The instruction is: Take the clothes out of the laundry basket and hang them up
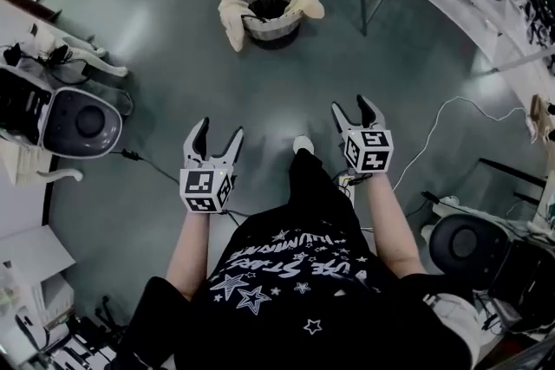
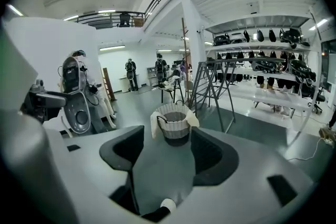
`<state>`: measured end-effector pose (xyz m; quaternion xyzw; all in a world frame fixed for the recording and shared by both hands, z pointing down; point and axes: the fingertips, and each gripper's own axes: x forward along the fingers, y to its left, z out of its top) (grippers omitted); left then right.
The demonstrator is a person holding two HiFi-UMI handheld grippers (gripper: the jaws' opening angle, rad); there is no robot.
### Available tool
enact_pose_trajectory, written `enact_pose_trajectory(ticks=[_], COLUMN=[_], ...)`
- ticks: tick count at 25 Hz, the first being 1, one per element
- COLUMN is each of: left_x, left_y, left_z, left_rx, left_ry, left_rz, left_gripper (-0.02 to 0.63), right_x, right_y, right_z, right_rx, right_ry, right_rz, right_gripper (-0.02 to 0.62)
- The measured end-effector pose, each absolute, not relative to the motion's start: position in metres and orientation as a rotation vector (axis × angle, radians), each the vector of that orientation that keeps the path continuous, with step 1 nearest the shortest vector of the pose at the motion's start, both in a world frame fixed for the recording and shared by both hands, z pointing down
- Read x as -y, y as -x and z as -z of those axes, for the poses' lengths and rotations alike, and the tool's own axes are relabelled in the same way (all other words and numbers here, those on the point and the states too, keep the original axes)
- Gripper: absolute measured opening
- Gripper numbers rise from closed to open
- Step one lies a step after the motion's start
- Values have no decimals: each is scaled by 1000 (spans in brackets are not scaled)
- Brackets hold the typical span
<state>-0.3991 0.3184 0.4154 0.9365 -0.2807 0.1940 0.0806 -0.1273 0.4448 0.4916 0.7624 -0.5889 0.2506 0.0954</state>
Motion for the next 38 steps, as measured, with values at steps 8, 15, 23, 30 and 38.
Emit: enact_pose_trajectory(ticks=[8, 15, 23, 30, 38], left_x=[-263, -224, -180, -94, 18], left_y=[274, 222, 198, 157, 105], left_z=[-430, -428, -437, -457, -473], left_rx=[822, 810, 758, 643, 517], left_ry=[-2770, -2779, -2799, -2842, -2857], left_rz=[-656, -657, -694, -686, -722], left_gripper=[341, 341, 341, 341, 341], right_x=[-402, -357, -316, -252, -145], right_y=[13, -24, -34, -57, -79], right_z=[-518, -528, -541, -561, -580], right_rx=[1729, 1761, 1740, 1651, 1586], right_ry=[-2222, -2171, -2155, -2180, -2174], right_rz=[-826, -876, -924, -993, -1048], right_gripper=[281, 281, 281, 281, 281])
